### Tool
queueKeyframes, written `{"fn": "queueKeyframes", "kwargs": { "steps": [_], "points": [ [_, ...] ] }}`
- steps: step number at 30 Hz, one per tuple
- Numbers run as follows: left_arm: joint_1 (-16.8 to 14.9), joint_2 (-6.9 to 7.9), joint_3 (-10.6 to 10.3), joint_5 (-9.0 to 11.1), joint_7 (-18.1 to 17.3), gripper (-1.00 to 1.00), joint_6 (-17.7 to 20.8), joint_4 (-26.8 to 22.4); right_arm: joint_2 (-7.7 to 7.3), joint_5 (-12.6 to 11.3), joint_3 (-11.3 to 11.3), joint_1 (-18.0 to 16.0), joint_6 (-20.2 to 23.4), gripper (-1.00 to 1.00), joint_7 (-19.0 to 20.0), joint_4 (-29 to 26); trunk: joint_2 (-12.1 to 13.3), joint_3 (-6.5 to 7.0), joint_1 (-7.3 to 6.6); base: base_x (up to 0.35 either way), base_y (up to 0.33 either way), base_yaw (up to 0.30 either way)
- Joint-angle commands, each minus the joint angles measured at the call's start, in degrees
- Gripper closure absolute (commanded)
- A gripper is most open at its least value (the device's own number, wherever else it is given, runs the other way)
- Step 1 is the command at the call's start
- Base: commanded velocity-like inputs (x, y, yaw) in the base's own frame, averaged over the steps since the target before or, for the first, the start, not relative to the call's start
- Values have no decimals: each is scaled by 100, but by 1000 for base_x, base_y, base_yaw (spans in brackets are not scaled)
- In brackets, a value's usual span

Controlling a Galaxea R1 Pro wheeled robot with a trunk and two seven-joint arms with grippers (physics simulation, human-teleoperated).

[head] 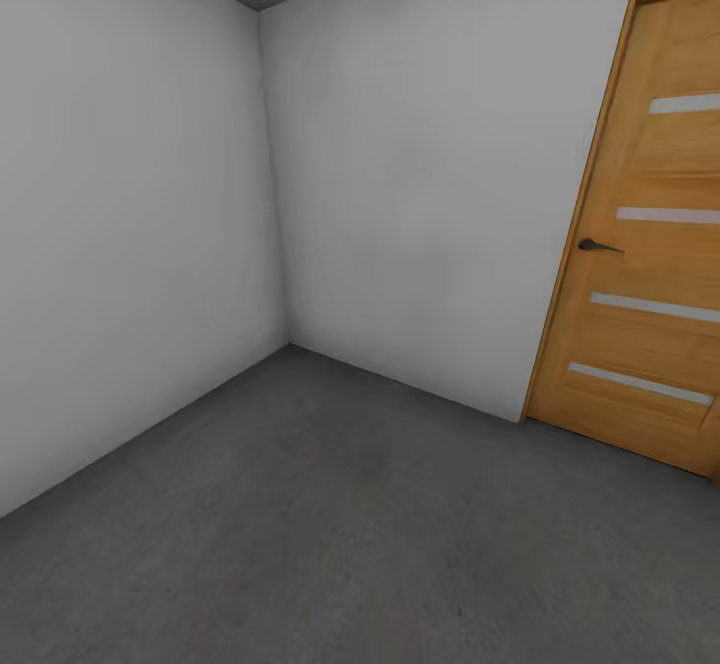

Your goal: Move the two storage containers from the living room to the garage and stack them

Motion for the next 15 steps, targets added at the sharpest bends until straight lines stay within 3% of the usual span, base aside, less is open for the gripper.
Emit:
{"fn": "queueKeyframes", "kwargs": {
  "steps": [1,4,11,15],
  "points": [
    [-9,-9,33,33,-9,-100,-28,-33,-9,10,-3,-9,-27,-100,-33,9,-2,-3,0,0,0,0],
    [-9,-2,122,95,-9,-100,-28,-130,-6,22,17,-9,-20,-100,-18,9,-2,-3,0,0,0,0],
    [-9,4,82,62,-9,-100,-26,-146,-17,32,40,-9,-23,-100,-2,9,-2,-3,0,0,0,0],
    [-9,8,74,62,-9,-100,-26,-149,-6,0,27,-9,-26,-100,-23,9,-2,-3,0,0,0,-142]
  ]
}}
